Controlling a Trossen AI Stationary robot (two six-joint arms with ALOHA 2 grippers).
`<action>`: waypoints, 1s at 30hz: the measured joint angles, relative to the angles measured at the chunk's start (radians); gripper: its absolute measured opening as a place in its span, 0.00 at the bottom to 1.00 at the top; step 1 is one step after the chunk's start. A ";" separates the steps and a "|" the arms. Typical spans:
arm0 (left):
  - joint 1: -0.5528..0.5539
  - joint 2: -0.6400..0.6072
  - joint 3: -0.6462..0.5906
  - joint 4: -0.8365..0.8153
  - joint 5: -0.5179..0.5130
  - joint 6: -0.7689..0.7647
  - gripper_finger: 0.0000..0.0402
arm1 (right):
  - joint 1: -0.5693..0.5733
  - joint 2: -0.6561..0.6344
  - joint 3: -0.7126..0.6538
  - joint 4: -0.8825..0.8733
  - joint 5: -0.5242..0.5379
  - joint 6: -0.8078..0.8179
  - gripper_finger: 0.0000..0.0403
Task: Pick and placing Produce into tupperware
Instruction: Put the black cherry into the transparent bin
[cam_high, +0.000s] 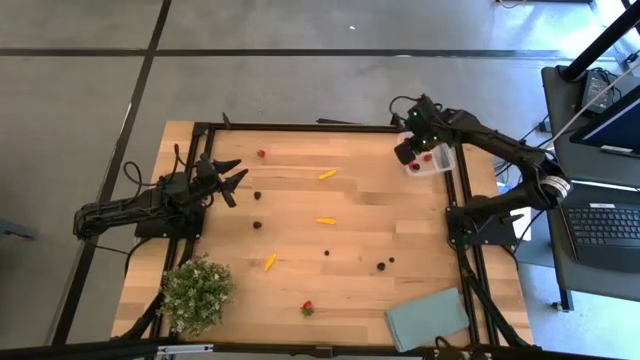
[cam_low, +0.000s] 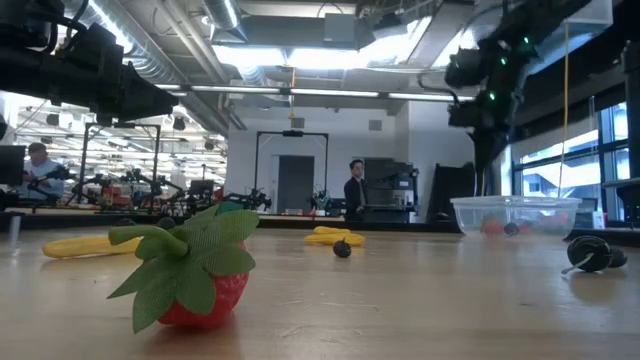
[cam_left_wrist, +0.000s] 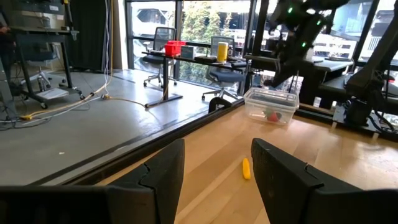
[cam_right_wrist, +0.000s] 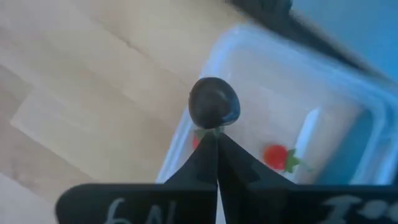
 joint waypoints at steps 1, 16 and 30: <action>0.000 0.000 0.000 0.000 0.000 0.000 0.45 | -0.023 0.000 -0.026 0.016 -0.022 0.000 0.00; 0.000 0.000 0.000 0.000 0.000 0.000 0.45 | -0.119 0.000 -0.171 0.093 -0.036 0.046 0.01; 0.000 0.000 0.000 0.000 0.000 0.000 0.45 | -0.119 0.000 -0.171 0.089 -0.035 0.047 0.14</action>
